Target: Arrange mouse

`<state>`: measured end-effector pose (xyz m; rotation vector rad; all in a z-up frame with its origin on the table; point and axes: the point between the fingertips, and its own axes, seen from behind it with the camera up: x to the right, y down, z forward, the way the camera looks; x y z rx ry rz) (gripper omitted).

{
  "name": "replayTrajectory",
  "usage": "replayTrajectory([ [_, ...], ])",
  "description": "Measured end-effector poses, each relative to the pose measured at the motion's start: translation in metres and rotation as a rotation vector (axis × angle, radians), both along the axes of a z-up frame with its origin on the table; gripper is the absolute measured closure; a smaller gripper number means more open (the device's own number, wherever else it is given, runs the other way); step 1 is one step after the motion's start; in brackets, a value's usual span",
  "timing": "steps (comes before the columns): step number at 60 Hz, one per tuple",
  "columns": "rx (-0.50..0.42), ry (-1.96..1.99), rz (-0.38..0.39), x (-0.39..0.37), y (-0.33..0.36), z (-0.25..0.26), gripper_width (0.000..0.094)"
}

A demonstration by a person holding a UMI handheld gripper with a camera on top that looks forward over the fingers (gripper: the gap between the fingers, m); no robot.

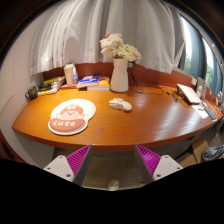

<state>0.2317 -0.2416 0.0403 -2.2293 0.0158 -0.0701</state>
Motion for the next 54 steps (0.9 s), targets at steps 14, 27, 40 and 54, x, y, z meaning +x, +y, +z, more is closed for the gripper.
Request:
replayTrajectory([
  [14, -0.038, -0.015, -0.030, 0.052, 0.092, -0.037, 0.0079],
  [27, -0.058, -0.009, -0.002, 0.067, 0.189, -0.049, 0.0080],
  [40, -0.076, 0.012, 0.027, 0.071, 0.262, -0.048, 0.0078],
  [54, -0.114, 0.062, -0.004, 0.079, 0.297, -0.052, 0.0161],
])
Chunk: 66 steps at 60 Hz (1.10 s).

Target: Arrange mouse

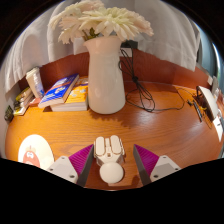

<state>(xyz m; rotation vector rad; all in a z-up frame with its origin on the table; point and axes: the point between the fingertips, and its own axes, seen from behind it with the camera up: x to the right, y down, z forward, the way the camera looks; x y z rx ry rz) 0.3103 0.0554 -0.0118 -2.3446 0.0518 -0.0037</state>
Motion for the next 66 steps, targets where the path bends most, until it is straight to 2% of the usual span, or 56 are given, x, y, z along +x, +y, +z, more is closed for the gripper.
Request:
replayTrajectory([
  [11, -0.019, -0.001, -0.023, 0.000, 0.007, 0.000, 0.0407],
  [18, -0.036, 0.001, -0.035, -0.001, 0.006, -0.001, 0.0457],
  [25, -0.050, 0.007, -0.022, -0.003, 0.007, -0.002, 0.0547],
  [30, -0.074, 0.011, -0.018, -0.003, 0.007, -0.002, 0.0564],
  [35, -0.086, 0.020, -0.051, -0.003, 0.004, 0.010, 0.0565],
  [39, -0.037, -0.011, -0.073, -0.007, 0.001, 0.046, 0.0564],
  [47, 0.120, -0.046, -0.101, -0.034, -0.002, 0.148, 0.0564],
  [56, 0.264, -0.043, -0.077, -0.092, -0.007, 0.245, 0.0563],
  [62, 0.282, -0.016, -0.039, -0.143, -0.010, 0.257, 0.0561],
  [66, 0.260, -0.016, -0.003, -0.176, -0.015, 0.238, 0.0562],
])
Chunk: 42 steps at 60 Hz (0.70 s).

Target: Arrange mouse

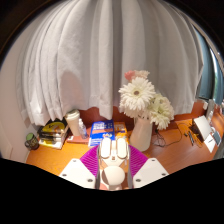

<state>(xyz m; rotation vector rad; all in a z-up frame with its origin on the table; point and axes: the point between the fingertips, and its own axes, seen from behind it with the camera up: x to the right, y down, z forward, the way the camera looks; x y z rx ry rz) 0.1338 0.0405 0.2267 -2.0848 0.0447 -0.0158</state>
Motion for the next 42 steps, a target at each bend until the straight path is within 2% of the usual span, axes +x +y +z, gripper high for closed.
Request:
replayTrajectory([
  [8, -0.109, 0.031, 0.049, -0.056, -0.015, -0.081, 0.0562],
  [16, -0.227, 0.006, 0.065, -0.073, -0.032, -0.165, 0.0563],
  [21, -0.273, 0.014, 0.070, -0.081, -0.039, -0.200, 0.0563],
  [30, -0.318, 0.010, 0.076, -0.083, -0.045, -0.236, 0.0549],
  [42, -0.281, 0.002, 0.075, -0.083, -0.039, -0.239, 0.0429],
])
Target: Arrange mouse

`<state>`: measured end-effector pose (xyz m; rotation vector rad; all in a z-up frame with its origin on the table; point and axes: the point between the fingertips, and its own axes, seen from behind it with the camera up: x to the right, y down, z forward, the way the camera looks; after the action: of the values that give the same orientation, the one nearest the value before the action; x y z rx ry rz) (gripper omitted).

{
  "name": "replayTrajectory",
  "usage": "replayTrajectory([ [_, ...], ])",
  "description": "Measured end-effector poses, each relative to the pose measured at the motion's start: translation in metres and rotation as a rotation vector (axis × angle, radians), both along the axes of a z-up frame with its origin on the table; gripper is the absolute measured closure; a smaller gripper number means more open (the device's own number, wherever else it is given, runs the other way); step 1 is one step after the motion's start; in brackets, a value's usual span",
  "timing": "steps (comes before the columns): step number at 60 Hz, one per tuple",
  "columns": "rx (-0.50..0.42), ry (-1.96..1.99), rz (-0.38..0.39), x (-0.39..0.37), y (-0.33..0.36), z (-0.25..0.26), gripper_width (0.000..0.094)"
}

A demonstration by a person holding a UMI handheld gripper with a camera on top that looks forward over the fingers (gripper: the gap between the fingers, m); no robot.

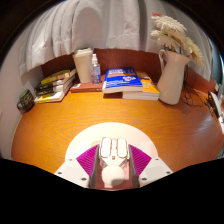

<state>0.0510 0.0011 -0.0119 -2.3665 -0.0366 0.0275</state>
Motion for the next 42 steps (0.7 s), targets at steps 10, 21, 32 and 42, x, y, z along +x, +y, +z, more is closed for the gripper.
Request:
replayTrajectory([
  [10, 0.012, -0.014, -0.021, 0.009, -0.007, 0.019, 0.0091],
  [21, 0.083, 0.028, -0.041, 0.012, -0.035, 0.091, 0.0076],
  [32, 0.164, 0.017, -0.014, 0.014, -0.091, 0.169, 0.0085],
  [42, 0.230, 0.014, 0.021, 0.018, -0.142, 0.213, 0.0079],
])
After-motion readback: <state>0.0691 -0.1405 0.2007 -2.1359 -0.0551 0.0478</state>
